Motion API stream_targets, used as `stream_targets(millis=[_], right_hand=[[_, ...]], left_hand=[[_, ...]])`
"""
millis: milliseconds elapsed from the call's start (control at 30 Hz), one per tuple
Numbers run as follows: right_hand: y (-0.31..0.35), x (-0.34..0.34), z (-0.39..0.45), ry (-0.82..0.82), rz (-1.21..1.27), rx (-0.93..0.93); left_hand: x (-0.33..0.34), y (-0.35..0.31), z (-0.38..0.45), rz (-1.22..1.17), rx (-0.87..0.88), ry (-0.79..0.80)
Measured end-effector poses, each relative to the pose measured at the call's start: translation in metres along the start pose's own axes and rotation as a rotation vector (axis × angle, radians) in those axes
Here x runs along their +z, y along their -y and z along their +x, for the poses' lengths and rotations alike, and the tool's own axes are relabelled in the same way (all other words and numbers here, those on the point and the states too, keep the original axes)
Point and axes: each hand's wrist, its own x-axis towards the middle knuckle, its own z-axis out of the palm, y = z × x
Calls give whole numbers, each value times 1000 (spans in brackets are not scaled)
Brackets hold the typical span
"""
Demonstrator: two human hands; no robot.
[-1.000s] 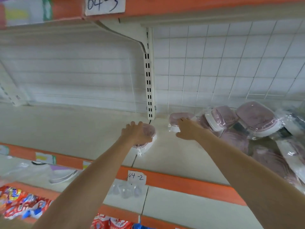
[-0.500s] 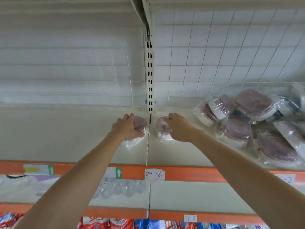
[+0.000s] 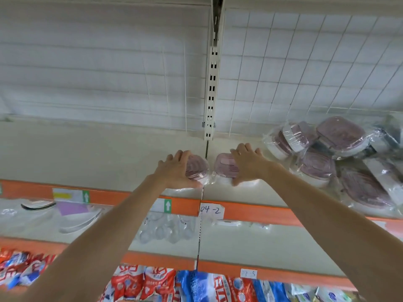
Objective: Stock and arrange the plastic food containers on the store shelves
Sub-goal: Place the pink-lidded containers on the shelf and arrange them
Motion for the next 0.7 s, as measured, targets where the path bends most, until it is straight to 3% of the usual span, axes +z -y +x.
stream_targets(millis=[233,467,700], right_hand=[[-15,13,-46,38,255,153],[-21,3,-103,-269,150,116],[-40,42,-191,-355,143,50]], left_hand=[[-1,-20,-22,77,-12,-165],[0,-72,-50,177,111,-465],[35,-125,-110,187,242,-614]])
